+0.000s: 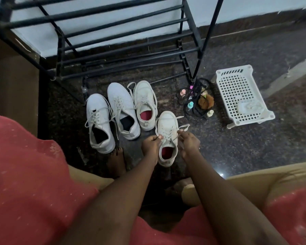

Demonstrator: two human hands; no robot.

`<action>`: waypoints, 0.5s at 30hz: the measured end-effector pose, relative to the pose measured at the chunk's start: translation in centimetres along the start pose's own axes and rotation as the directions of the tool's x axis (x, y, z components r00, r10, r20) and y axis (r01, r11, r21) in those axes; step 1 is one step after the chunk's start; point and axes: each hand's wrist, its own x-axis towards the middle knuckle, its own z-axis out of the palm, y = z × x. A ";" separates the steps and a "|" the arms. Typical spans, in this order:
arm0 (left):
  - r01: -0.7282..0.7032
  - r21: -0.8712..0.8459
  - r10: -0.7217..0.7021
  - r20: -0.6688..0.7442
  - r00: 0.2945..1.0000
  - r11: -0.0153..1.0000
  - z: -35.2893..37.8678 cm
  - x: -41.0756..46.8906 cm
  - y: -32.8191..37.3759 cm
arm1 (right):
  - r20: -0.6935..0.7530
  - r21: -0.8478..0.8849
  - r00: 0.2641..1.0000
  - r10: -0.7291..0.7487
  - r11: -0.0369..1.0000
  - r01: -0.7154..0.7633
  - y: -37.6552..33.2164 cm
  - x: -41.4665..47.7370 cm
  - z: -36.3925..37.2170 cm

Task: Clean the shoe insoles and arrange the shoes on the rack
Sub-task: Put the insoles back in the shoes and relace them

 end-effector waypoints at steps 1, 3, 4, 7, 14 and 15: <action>-0.047 0.014 0.047 0.012 0.999 0.999 -0.1 -0.7 0.8 | 0.009 -0.024 1.000 -0.027 0.999 0.027 -0.6 -0.4 0.1; -0.147 0.043 0.145 0.036 0.989 0.988 -0.2 -2.1 2.7 | 0.051 -0.064 0.995 -0.087 0.994 0.091 -2.0 -1.5 0.4; -0.184 0.044 0.182 0.049 0.982 0.982 -0.3 -2.7 3.6 | 0.080 -0.083 0.990 -0.120 0.988 0.127 -2.8 -2.2 0.6; -0.271 0.037 0.265 0.122 0.957 0.962 -0.5 -4.6 6.9 | 0.174 -0.137 0.958 -0.229 0.957 0.254 -5.5 -4.4 1.1; -0.457 0.178 0.416 0.223 0.882 0.872 -1.1 -8.6 13.4 | 0.375 -0.345 0.797 -0.474 0.726 0.595 -13.1 -9.8 1.7; -0.486 0.195 0.438 0.244 0.866 0.852 -1.4 -9.1 14.2 | 0.408 -0.372 0.772 -0.488 0.683 0.629 -14.0 -10.5 1.8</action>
